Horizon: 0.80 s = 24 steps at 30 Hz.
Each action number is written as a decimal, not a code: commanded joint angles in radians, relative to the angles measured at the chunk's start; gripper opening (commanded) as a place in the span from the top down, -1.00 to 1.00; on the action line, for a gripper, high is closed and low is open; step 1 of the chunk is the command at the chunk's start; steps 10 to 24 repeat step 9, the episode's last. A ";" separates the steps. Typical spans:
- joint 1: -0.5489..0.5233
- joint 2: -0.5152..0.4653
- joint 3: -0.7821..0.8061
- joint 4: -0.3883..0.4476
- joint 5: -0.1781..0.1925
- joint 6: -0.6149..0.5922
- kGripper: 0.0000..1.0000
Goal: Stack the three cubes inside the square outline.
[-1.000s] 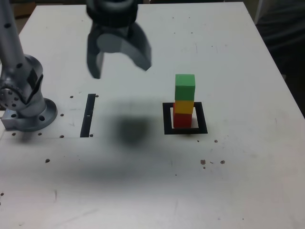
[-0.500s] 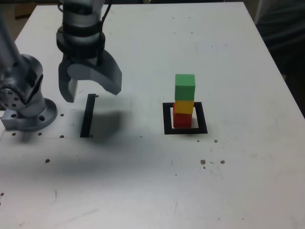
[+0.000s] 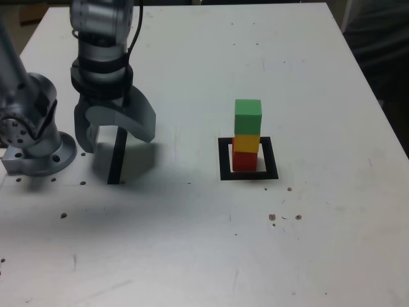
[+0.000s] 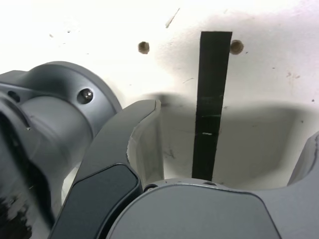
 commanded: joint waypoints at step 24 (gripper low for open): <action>0.002 -0.037 0.021 0.004 -0.007 0.007 -0.99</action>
